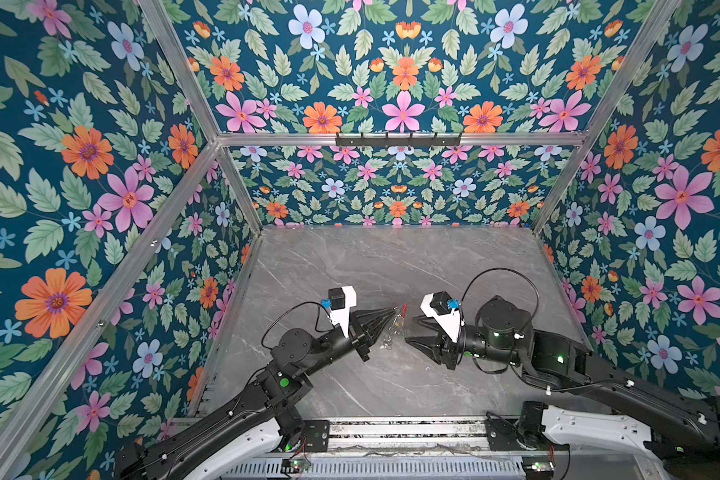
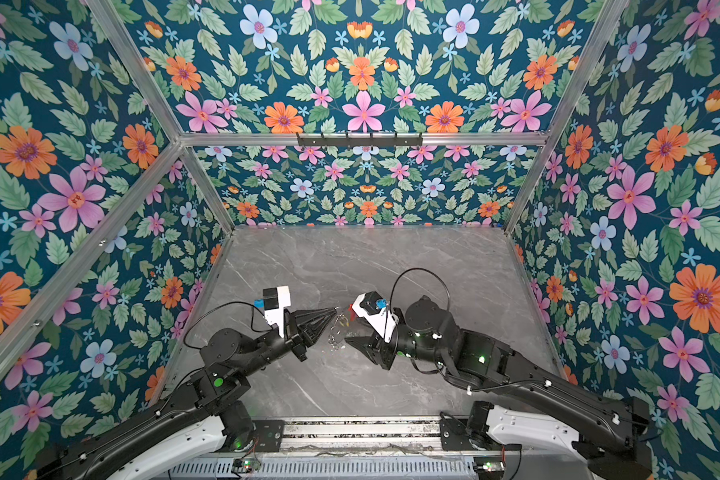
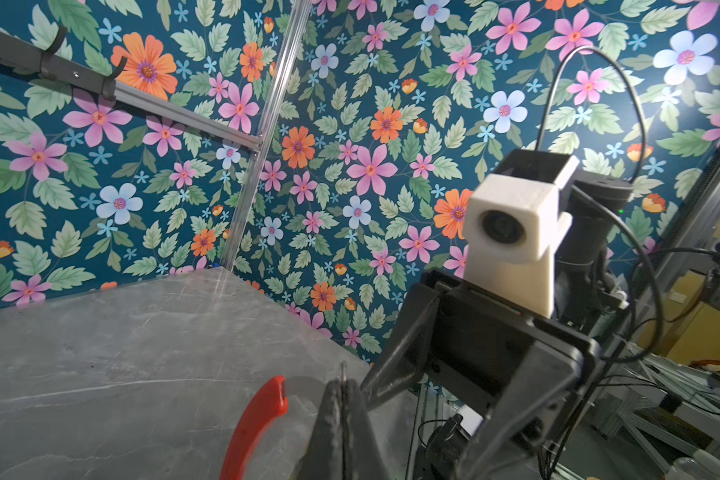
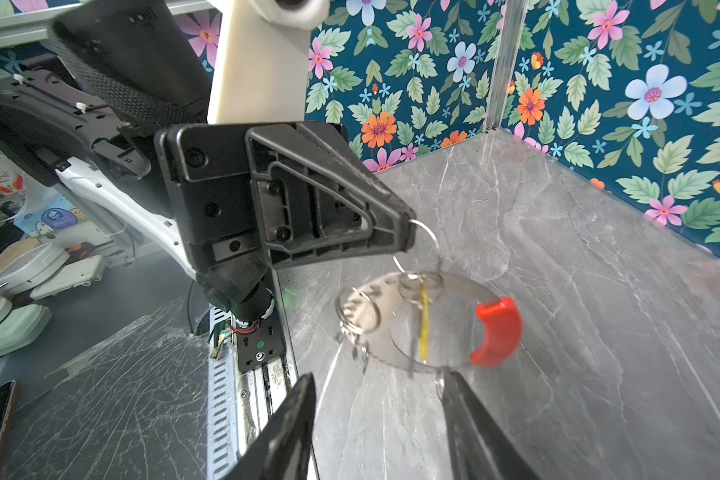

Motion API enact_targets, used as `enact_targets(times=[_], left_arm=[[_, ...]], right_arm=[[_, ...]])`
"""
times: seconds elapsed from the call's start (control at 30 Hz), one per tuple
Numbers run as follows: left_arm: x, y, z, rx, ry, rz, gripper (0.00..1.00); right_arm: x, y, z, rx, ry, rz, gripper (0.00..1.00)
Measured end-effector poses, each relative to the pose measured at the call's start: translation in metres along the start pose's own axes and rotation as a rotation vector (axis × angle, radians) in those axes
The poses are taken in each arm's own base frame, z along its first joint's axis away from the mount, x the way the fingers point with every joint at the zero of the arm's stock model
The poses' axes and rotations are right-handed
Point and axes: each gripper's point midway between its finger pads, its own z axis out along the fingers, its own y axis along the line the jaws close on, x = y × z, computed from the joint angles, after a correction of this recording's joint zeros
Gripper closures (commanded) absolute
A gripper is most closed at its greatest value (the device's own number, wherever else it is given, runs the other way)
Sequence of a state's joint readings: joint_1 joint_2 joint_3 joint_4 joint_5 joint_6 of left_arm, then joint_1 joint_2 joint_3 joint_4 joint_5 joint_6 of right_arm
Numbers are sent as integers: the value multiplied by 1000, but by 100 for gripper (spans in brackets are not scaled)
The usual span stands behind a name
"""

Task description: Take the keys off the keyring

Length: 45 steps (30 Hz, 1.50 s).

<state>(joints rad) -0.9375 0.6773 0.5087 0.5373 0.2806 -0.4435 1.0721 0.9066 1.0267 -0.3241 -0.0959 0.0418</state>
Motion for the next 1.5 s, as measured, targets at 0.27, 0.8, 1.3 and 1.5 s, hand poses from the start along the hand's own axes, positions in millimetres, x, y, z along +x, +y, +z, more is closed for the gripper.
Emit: enact_targets(times=[0.27, 0.8, 1.3, 1.5], left_arm=[[-2, -13, -2, 89, -46, -6, 100], [-7, -24, -5, 177, -114, -50, 100], [-8, -24, -5, 183, -123, -53, 100], [-7, -24, -5, 184, -126, -64, 100]], right_arm=[[-34, -33, -22, -44, -175, 161, 49], [-50, 11, 3, -401, -163, 266, 73], [-48, 15, 7, -415, -151, 269, 91], [-48, 15, 7, -413, -153, 266, 100]])
